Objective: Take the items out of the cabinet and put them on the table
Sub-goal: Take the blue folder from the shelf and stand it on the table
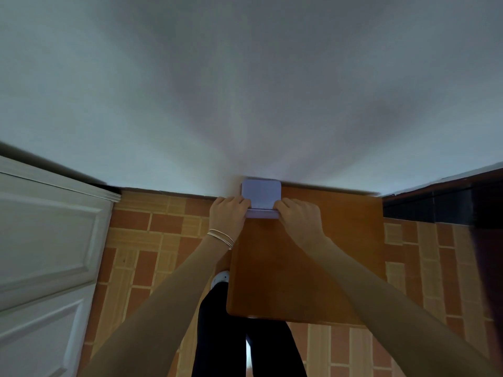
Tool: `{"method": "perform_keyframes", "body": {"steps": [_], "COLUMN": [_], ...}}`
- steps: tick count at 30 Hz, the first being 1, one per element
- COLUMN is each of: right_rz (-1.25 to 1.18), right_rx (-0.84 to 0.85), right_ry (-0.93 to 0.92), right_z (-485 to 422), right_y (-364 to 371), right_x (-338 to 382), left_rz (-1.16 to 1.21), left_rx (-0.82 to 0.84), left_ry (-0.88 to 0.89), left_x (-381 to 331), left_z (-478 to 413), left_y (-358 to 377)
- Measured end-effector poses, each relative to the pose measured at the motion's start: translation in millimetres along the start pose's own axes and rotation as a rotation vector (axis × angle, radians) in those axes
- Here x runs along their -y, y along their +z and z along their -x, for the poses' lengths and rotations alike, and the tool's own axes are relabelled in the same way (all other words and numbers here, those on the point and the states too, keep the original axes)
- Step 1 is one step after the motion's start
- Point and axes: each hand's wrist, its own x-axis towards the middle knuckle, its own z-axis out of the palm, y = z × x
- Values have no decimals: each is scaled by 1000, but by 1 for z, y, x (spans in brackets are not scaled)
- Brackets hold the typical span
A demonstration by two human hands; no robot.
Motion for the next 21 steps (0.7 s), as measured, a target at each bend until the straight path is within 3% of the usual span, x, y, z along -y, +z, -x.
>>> {"method": "perform_keyframes", "body": {"steps": [8,12,17,21], "right_rz": [-82,-225,-538,-531], "right_rx": [58,148,129,148], "right_ry": [129,272,401,463], "right_z": [-9,2,3,4], "right_y": [-1,7,11,11], "right_x": [0,-2,3,1], "left_rz": [-10,27,106,120], "left_rx": [-50,52,176,234], "left_ry": [-24,-95,-247,-231], "left_x": [5,5,3,6], "left_z": [-11,-4,-6,-11], "left_y": [3,-2,-4,3]}}
